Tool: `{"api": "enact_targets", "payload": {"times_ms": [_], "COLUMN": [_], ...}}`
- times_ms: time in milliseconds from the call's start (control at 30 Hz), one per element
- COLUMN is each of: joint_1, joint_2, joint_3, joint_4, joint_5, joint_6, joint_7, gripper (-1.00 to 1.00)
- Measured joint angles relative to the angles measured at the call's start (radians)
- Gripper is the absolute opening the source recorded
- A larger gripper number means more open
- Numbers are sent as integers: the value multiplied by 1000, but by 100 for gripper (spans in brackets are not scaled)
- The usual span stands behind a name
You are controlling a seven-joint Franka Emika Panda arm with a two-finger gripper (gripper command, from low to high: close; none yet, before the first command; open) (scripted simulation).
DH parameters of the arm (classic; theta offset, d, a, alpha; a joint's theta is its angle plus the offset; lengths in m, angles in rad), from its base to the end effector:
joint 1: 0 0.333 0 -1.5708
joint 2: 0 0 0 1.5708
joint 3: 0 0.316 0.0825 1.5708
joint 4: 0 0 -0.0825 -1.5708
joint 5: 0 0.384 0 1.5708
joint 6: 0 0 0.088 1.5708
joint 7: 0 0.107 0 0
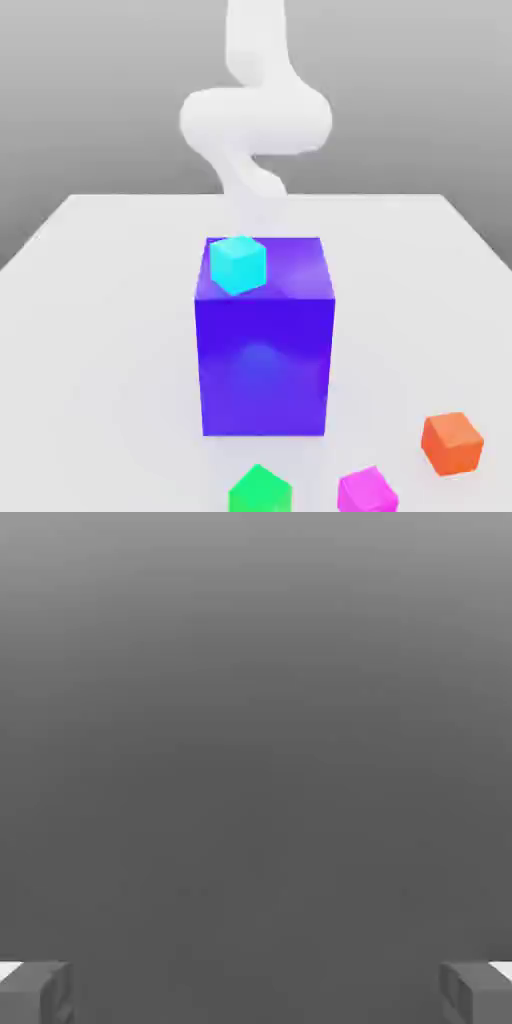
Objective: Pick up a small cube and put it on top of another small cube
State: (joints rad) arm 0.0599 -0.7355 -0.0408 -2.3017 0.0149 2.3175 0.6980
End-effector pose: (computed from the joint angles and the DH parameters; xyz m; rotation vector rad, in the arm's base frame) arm 0.3704 0.0015 0.6885 -2.5188 0.8980 -0.9648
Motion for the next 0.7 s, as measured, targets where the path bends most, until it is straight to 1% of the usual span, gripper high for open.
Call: {"api": "enact_targets", "payload": {"times_ms": [400, 567, 700], "joint_1": [249, 328, 368], "joint_2": [311, 441, 546], "joint_3": [-174, -223, -240], "joint_4": [-9, -12, -14], "joint_5": [116, 179, 232], "joint_6": [85, 119, 144], "joint_7": [-525, -751, -934], "gripper": [0, 0, 0]}}
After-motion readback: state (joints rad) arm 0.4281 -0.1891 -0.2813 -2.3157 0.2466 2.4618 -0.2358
